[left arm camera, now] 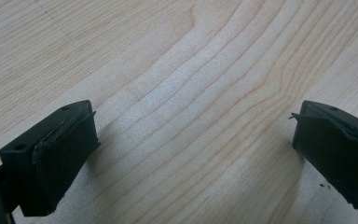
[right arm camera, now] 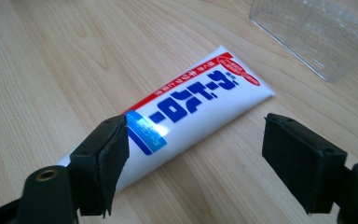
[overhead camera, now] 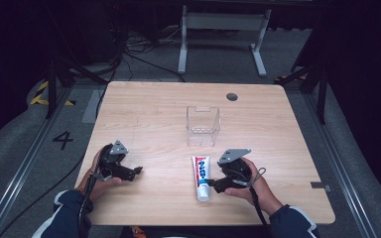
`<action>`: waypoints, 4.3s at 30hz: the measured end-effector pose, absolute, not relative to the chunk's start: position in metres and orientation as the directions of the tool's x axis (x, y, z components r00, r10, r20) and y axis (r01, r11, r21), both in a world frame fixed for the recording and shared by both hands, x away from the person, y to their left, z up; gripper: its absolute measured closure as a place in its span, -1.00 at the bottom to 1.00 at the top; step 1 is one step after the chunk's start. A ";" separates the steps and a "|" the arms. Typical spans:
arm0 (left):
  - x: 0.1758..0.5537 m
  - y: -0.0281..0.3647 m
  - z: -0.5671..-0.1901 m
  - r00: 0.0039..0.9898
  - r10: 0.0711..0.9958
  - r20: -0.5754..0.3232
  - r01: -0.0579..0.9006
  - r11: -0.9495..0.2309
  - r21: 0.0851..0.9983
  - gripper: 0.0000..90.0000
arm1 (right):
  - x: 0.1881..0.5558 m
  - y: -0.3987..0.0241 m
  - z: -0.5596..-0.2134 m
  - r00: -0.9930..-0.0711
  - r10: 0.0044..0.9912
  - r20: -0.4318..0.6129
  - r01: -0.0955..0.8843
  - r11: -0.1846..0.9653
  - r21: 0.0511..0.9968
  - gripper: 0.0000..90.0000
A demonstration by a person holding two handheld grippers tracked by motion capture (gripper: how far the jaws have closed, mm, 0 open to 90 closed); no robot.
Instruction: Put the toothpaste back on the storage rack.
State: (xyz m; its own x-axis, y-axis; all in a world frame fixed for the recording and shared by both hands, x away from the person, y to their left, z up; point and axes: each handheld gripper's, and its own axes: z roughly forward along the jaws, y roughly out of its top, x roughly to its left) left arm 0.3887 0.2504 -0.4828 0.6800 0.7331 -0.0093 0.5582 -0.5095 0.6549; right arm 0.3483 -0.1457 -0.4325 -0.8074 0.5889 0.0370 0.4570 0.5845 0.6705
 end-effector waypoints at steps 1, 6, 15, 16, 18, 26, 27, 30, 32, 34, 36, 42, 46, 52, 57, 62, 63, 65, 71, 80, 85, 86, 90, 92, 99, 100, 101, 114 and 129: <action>0.389 0.250 -0.483 0.680 0.733 -0.009 0.558 -0.510 0.655 -0.99 | 0.348 -0.146 -0.433 -0.807 0.589 0.037 0.457 0.584 0.671 -0.47; 0.389 0.251 -0.483 0.681 0.732 0.001 0.550 -0.512 0.660 -0.99 | 0.352 -0.126 -0.435 -0.816 0.576 0.045 0.456 0.593 0.664 -0.48; 0.389 0.251 -0.483 0.681 0.733 0.000 0.550 -0.511 0.660 -0.99 | 0.355 -0.111 -0.446 -0.796 0.603 0.053 0.495 0.597 0.631 -0.55; 0.389 0.251 -0.483 0.680 0.733 0.001 0.550 -0.511 0.661 -0.99 | 0.356 -0.110 -0.447 -0.796 0.603 0.056 0.496 0.596 0.631 -0.56; 0.389 0.251 -0.483 0.680 0.733 0.001 0.550 -0.511 0.660 -0.99 | 0.358 -0.109 -0.449 -0.789 0.611 0.058 0.505 0.592 0.629 -0.58; 0.389 0.251 -0.483 0.677 0.736 0.000 0.552 -0.508 0.662 -0.99 | 0.364 -0.102 -0.457 -0.762 0.644 0.067 0.548 0.586 0.596 -0.65; 0.389 0.251 -0.483 0.677 0.736 0.000 0.552 -0.509 0.660 -0.99 | 0.366 -0.102 -0.458 -0.760 0.647 0.061 0.548 0.588 0.595 -0.65; 0.388 0.251 -0.483 0.676 0.737 0.001 0.552 -0.508 0.661 -0.99 | 0.370 -0.099 -0.459 -0.752 0.656 0.060 0.559 0.588 0.584 -0.64; 0.389 0.251 -0.483 0.680 0.733 0.003 0.551 -0.514 0.657 -0.99 | 0.373 -0.097 -0.460 -0.750 0.659 0.054 0.560 0.590 0.582 -0.58; 0.388 0.251 -0.483 0.673 0.740 -0.002 0.557 -0.504 0.660 -0.99 | 0.376 -0.095 -0.461 -0.744 0.666 0.057 0.569 0.587 0.576 -0.54; 0.387 0.251 -0.483 0.669 0.743 -0.007 0.561 -0.498 0.662 -0.99 | 0.379 -0.092 -0.461 -0.746 0.665 0.040 0.562 0.596 0.573 -0.53; 0.386 0.252 -0.483 0.666 0.746 -0.007 0.564 -0.497 0.660 -0.99 | 0.387 -0.082 -0.463 -0.747 0.664 0.016 0.564 0.621 0.545 -0.43; 0.387 0.252 -0.483 0.666 0.746 0.002 0.557 -0.499 0.664 -0.99 | 0.386 -0.077 -0.460 -0.761 0.649 -0.004 0.551 0.650 0.523 -0.25; 0.385 0.253 -0.483 0.662 0.749 -0.007 0.565 -0.494 0.661 -0.99 | 0.387 -0.076 -0.458 -0.794 0.608 -0.008 0.517 0.683 0.516 0.00; 0.385 0.253 -0.483 0.663 0.749 -0.006 0.565 -0.495 0.660 -0.99 | 0.386 -0.073 -0.455 -0.823 0.567 -0.037 0.478 0.726 0.494 0.14; 0.385 0.253 -0.483 0.662 0.750 -0.006 0.565 -0.494 0.661 -0.99 | 0.384 -0.071 -0.451 -0.864 0.497 -0.082 0.410 0.788 0.459 0.28; 0.385 0.253 -0.483 0.662 0.750 -0.006 0.565 -0.494 0.661 -0.99 | 0.384 -0.071 -0.451 -0.864 0.497 -0.082 0.410 0.788 0.459 0.28; 0.385 0.253 -0.483 0.662 0.749 -0.006 0.565 -0.494 0.661 -0.99 | 0.384 -0.071 -0.452 -0.865 0.495 -0.079 0.408 0.788 0.462 0.25; 0.385 0.253 -0.483 0.662 0.750 -0.005 0.565 -0.494 0.661 -0.99 | 0.387 -0.074 -0.453 -0.868 0.494 -0.054 0.415 0.779 0.471 0.23; 0.385 0.253 -0.483 0.660 0.751 -0.005 0.566 -0.493 0.661 -0.99 | 0.390 -0.082 -0.448 -0.870 0.493 0.009 0.433 0.755 0.492 0.41; 0.385 0.253 -0.483 0.660 0.751 -0.005 0.566 -0.493 0.661 -0.99 | 0.390 -0.087 -0.445 -0.878 0.479 0.018 0.421 0.751 0.508 0.51; 0.385 0.253 -0.483 0.660 0.751 -0.004 0.565 -0.494 0.660 -0.99 | 0.390 -0.089 -0.445 -0.880 0.473 0.030 0.420 0.749 0.512 0.52; 0.385 0.253 -0.483 0.660 0.751 -0.005 0.566 -0.493 0.661 -0.99 | 0.389 -0.093 -0.443 -0.884 0.464 0.050 0.418 0.741 0.525 0.54; 0.385 0.253 -0.483 0.660 0.751 -0.004 0.565 -0.493 0.661 -0.99 | 0.387 -0.095 -0.440 -0.887 0.458 0.049 0.411 0.739 0.534 0.54; 0.385 0.253 -0.483 0.659 0.752 -0.004 0.566 -0.493 0.661 -0.99 | 0.382 -0.103 -0.427 -0.895 0.444 0.052 0.390 0.717 0.577 0.55; 0.385 0.253 -0.483 0.660 0.751 -0.004 0.566 -0.494 0.660 -0.99 | 0.381 -0.104 -0.426 -0.895 0.443 0.051 0.387 0.713 0.585 0.55; 0.385 0.253 -0.483 0.660 0.751 -0.006 0.567 -0.492 0.661 -0.99 | 0.380 -0.105 -0.424 -0.893 0.447 0.053 0.388 0.704 0.595 0.55; 0.385 0.253 -0.483 0.660 0.752 -0.004 0.566 -0.493 0.661 -0.99 | 0.377 -0.138 -0.387 -0.879 0.474 0.040 0.365 0.617 0.697 0.56; 0.385 0.253 -0.483 0.658 0.753 -0.004 0.567 -0.491 0.662 -0.99 | 0.380 -0.167 -0.356 -0.864 0.503 0.034 0.328 0.509 0.796 0.57</action>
State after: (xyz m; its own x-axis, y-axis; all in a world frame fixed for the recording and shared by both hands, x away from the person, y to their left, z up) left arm 0.3846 0.2529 -0.4833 0.6580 0.7530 -0.0043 0.5665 -0.4913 0.6616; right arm 0.3796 -0.1672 -0.3561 -0.8638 0.5026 0.0344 0.3279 0.5091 0.7958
